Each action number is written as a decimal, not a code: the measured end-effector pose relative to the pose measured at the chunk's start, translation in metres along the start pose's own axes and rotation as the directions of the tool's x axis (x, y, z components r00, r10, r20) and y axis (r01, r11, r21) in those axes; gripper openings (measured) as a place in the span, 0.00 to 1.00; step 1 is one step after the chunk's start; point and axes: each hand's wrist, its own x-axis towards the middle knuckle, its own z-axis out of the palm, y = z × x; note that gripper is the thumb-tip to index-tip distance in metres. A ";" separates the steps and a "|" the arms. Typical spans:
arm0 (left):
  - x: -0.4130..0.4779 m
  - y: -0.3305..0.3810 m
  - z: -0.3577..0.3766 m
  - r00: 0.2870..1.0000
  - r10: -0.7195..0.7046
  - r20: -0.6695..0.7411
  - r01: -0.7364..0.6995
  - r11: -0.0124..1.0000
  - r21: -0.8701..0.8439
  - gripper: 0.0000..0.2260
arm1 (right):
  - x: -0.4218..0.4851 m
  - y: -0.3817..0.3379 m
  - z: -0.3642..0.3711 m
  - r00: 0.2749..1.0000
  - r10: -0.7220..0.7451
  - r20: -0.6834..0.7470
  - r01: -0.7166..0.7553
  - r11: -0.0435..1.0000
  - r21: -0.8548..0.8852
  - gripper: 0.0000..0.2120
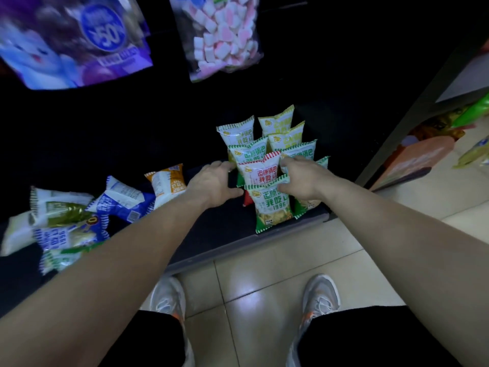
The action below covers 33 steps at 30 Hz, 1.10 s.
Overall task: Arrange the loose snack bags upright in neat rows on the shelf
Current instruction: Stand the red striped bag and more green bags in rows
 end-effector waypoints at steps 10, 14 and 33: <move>-0.080 -0.154 -0.066 0.987 -0.157 0.011 0.156 0.984 0.086 0.33 | 0.039 -0.146 0.047 0.972 -0.229 0.055 0.231 0.972 -0.034 0.33; -0.082 -0.208 -0.048 0.972 -0.230 0.044 0.230 0.973 0.013 0.33 | 0.085 -0.185 0.094 0.975 -0.180 0.130 0.178 0.984 0.028 0.33; -0.056 -0.275 0.015 0.925 -0.380 -0.010 0.366 0.898 -0.243 0.29 | 0.184 -0.221 0.207 0.986 -0.112 -0.122 0.157 0.862 0.483 0.26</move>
